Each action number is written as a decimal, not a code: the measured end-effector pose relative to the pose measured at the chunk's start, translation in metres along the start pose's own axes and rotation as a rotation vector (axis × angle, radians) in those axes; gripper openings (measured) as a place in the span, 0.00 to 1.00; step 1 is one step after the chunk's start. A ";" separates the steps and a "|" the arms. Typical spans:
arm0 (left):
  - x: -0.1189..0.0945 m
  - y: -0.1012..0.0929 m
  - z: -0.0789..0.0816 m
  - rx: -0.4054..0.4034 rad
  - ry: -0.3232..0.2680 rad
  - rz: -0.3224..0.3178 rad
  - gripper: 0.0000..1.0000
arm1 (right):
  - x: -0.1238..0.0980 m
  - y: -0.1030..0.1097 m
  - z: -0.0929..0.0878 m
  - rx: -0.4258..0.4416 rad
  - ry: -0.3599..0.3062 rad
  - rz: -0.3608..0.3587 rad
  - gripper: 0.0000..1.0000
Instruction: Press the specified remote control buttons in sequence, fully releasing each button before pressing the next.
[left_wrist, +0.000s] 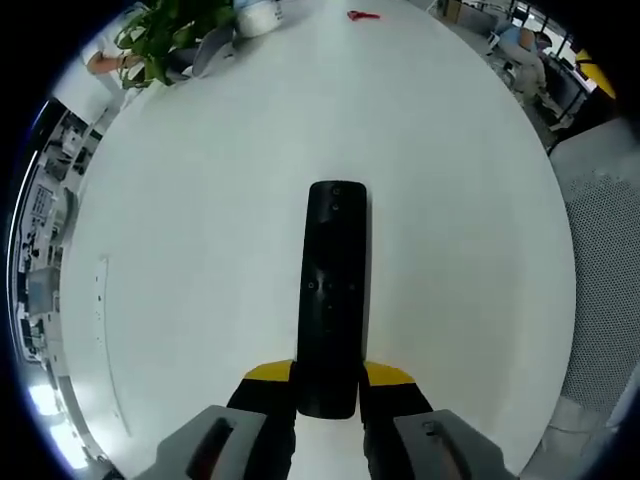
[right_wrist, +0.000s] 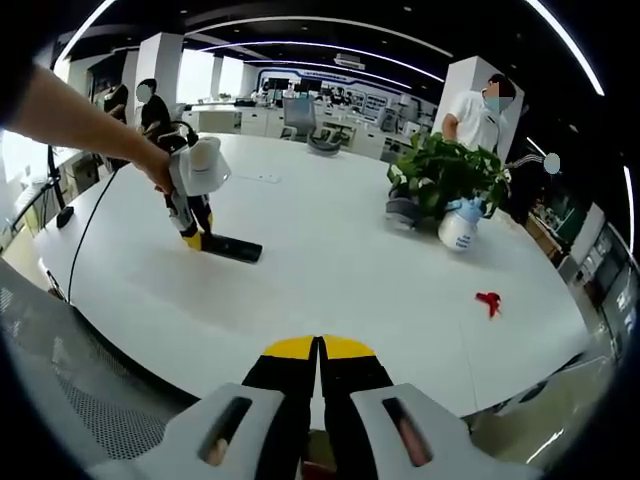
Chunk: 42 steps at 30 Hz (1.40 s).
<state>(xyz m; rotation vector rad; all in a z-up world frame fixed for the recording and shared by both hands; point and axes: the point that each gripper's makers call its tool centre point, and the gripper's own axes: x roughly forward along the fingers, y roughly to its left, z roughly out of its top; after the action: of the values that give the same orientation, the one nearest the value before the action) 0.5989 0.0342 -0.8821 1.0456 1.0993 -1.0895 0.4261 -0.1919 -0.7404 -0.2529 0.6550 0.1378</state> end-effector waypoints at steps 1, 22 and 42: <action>0.000 -0.002 0.000 -0.002 0.001 0.001 0.24 | 0.000 0.000 0.000 0.000 0.000 0.000 0.00; -0.005 -0.036 -0.006 -0.003 0.010 0.006 0.24 | -0.001 0.001 -0.001 -0.011 0.003 0.001 0.00; -0.009 -0.065 -0.009 0.065 0.039 0.043 0.24 | 0.000 0.004 -0.005 -0.040 0.029 0.004 0.00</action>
<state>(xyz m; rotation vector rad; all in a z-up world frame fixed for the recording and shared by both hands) 0.5323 0.0340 -0.8808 1.1409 1.0736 -1.0801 0.4223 -0.1891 -0.7446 -0.2928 0.6820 0.1521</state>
